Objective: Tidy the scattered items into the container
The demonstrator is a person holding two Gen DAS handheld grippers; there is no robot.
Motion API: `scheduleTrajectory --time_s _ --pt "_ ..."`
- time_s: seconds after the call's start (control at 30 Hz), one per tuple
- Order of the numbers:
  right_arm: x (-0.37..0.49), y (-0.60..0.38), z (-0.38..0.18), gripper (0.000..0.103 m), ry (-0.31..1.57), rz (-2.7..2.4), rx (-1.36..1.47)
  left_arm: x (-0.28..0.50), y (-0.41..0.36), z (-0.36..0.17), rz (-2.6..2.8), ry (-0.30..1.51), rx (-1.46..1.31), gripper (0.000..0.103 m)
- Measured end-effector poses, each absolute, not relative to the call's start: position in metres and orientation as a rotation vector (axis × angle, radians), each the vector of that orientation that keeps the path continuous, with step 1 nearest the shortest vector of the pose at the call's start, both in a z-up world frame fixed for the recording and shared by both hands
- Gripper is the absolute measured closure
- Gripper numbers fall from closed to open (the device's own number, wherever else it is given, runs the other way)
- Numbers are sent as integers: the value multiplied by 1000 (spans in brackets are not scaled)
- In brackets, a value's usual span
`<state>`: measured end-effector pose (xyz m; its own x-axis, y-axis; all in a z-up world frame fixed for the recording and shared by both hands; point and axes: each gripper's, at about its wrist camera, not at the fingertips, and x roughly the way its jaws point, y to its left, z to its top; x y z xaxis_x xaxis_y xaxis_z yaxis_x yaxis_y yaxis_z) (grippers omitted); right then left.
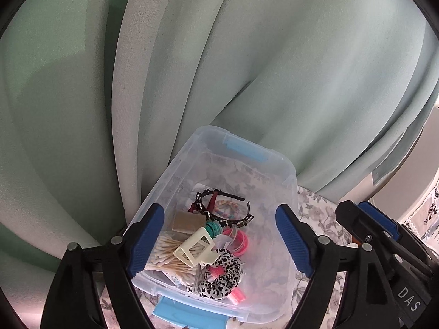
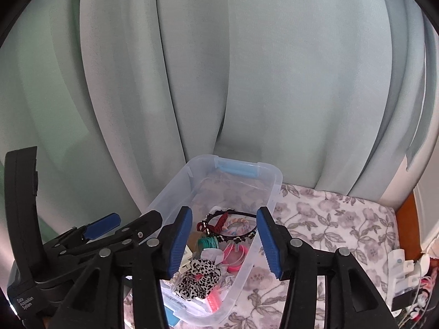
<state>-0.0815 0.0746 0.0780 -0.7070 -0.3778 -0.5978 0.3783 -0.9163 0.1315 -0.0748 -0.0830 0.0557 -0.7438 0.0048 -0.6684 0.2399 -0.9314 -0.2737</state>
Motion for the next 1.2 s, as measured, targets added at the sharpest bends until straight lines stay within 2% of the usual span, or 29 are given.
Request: scheduleTrajectory --time_s 0.2,0.37,0.43,0.57,0.8,1.2 --pt "-78 89 80 37 -19 -2591 911 -73 -75 60 -2784 487 1066 17" --pt "-78 105 80 24 -67 -2604 920 -67 -72 65 -2796 466 1051 6" --pt "-77 110 80 18 -75 -2607 922 -66 -69 66 -2803 452 1057 6" --pt "-74 118 82 14 -83 -2606 923 -64 -60 65 -2819 417 1064 6" --pt "-66 132 90 0 -105 -2627 914 -60 -48 68 -2829 350 1080 6" --pt "-46 166 84 0 -135 -2636 932 -48 -15 69 -2873 227 1145 6"
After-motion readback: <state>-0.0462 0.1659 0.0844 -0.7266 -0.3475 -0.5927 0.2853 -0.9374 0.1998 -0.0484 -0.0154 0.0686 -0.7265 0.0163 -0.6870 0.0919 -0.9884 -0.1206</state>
